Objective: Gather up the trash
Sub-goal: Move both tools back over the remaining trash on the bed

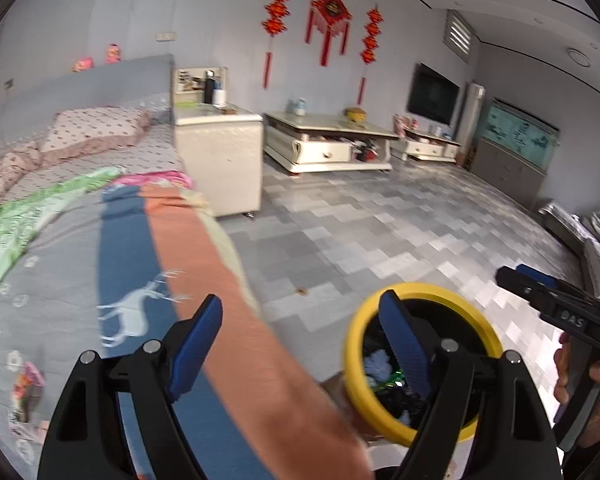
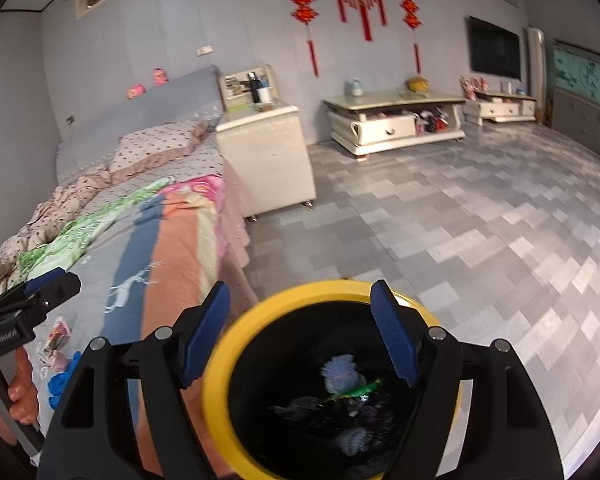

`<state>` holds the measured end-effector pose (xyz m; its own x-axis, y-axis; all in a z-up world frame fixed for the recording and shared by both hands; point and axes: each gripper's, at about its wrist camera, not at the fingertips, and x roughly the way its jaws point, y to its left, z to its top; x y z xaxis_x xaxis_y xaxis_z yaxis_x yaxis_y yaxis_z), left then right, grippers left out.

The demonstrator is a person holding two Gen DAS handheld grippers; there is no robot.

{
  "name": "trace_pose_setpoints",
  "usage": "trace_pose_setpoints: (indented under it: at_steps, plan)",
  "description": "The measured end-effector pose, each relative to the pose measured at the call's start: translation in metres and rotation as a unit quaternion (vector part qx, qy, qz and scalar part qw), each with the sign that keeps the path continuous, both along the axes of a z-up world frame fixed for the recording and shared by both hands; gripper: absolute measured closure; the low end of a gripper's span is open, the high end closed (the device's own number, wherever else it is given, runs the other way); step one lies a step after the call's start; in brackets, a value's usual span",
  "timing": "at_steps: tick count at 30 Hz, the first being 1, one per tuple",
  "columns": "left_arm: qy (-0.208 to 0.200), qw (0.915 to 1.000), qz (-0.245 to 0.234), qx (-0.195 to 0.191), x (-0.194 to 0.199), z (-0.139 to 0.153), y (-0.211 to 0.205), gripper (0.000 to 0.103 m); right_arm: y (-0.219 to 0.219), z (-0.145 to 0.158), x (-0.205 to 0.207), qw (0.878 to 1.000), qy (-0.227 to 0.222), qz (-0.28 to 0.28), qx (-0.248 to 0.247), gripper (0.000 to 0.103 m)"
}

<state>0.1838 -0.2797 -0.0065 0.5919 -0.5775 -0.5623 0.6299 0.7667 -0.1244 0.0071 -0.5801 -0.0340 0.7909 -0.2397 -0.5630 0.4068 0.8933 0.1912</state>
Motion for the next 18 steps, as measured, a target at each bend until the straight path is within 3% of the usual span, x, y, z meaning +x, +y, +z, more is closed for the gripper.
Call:
trace_pose_setpoints:
  at_steps: [8,18]
  plan:
    - [-0.038,0.9948,0.091,0.025,0.018,0.025,0.105,0.024,0.078,0.036,0.036,0.997,-0.021,0.079,-0.008,0.031]
    - [-0.022,0.9788,0.199,0.043,0.042,0.013,0.232,0.024,0.194,0.049,0.076,0.982,-0.016,0.187,-0.014,0.031]
